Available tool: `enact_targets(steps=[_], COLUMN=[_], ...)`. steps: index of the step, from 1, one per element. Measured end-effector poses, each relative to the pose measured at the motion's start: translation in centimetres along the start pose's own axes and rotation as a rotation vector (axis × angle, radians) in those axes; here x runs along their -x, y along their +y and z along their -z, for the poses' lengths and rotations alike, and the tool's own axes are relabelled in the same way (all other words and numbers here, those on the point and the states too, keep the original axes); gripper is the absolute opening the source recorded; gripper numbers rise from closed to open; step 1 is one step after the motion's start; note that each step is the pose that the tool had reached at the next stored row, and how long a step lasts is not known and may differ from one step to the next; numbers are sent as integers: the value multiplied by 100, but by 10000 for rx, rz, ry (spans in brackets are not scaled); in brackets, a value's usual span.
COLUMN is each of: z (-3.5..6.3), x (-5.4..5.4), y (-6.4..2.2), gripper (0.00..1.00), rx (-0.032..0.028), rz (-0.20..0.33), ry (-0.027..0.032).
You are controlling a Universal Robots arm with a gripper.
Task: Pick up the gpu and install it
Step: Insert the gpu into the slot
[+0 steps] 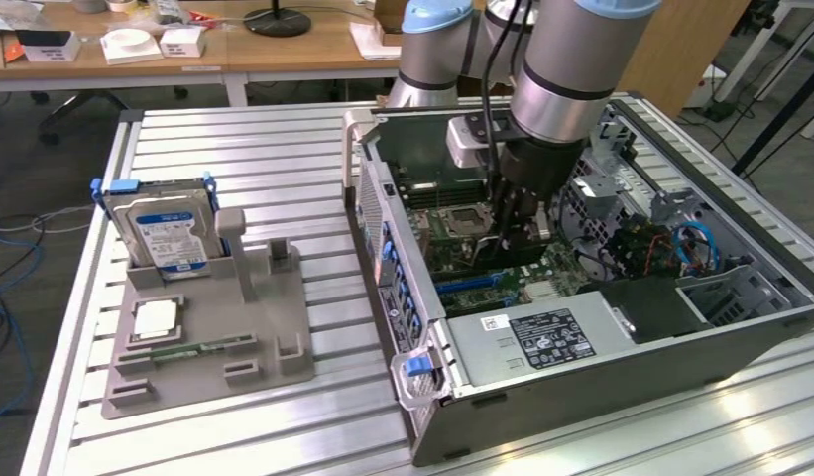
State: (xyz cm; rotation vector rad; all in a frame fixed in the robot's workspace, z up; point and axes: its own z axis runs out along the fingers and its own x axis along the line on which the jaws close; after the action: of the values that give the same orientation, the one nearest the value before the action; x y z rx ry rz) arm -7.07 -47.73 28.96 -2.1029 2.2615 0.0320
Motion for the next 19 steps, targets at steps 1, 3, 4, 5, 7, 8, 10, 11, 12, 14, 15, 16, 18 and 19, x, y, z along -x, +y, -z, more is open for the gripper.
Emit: enact_targets(steps=[1,3,4,5,7,8,10,11,12,14,15,16,18,19], z=[-2,-9,-12,-17,-28,-35,-49,-56,-62,-70,-73,-76,-81,-83], x=[-2,-4,-5,-5,-6,-7,-9,-8,-7,-3,-1,3,11,12], y=[2,14,18,19,30,37,44,49,57,62,63,65,68,68], gripper=[26,26,26,26,26,26,26,26,26,26,26,26,26,26], rx=[0,0,1,1,1,1,1,2,2,2,3,3,3,3], rz=[-1,1,6,13,20,28,40,41,43,51,54,55,57,58], ry=[0,0,1,0,0,0,-1,-1,0,0,-2,-2,-4,-6])
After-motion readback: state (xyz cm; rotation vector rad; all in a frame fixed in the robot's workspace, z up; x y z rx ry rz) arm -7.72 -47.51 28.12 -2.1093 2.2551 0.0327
